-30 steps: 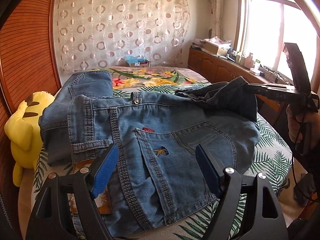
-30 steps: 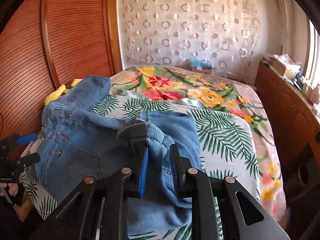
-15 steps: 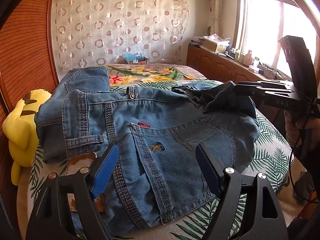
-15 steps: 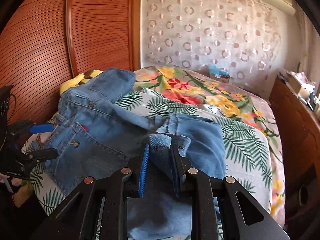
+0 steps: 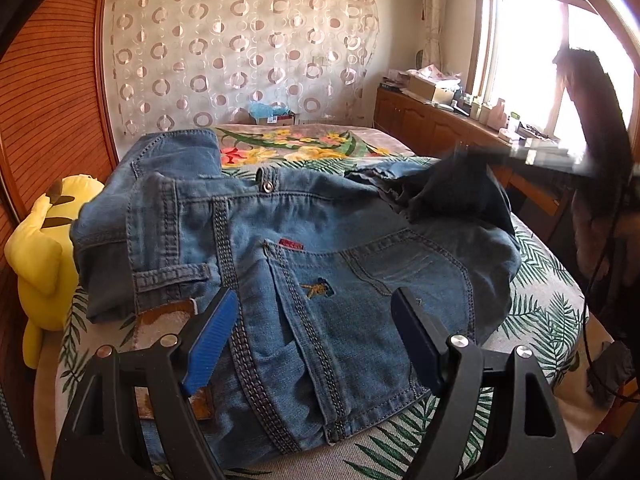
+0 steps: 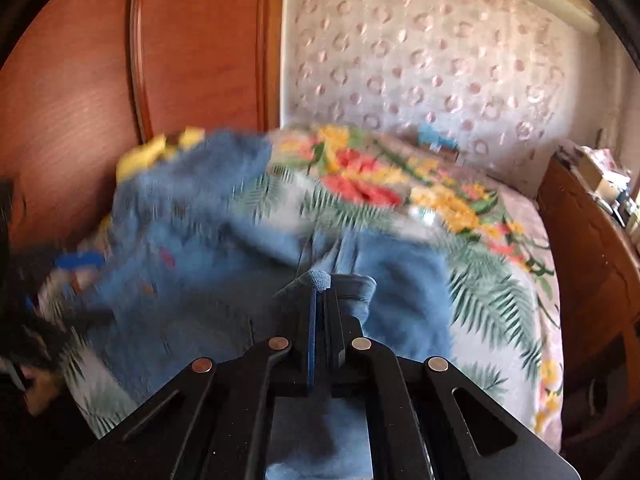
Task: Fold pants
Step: 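Lift the held leg and fold it over the other leg with the right gripper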
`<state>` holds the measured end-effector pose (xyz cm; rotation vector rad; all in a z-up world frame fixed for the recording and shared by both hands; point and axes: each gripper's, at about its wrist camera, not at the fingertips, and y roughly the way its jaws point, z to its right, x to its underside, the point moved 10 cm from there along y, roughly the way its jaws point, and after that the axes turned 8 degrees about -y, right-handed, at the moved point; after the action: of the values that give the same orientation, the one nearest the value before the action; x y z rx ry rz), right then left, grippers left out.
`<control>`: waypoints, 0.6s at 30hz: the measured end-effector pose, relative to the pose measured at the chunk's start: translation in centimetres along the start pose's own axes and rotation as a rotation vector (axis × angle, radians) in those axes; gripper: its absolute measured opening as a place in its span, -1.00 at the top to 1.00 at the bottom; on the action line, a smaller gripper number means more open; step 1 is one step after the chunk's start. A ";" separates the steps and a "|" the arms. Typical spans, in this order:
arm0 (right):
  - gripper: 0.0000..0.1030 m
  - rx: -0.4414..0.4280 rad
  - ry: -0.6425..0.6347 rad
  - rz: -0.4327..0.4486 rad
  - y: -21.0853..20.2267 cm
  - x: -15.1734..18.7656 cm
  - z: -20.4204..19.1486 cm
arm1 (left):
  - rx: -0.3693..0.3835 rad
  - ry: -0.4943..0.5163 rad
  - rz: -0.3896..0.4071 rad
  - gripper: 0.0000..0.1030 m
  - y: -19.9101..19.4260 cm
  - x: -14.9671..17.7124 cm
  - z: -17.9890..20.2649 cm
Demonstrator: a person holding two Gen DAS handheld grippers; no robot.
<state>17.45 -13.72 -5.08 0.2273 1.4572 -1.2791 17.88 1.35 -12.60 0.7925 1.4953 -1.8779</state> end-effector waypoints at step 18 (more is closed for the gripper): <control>0.95 -0.172 -0.144 0.186 -9.7 -12.5 -9.1 | -0.058 -0.070 0.134 -0.55 -7.3 -3.2 -4.9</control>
<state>9.50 -4.34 8.41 0.1493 1.3791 -0.9944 14.79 7.75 -6.56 0.7726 1.4108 -1.7385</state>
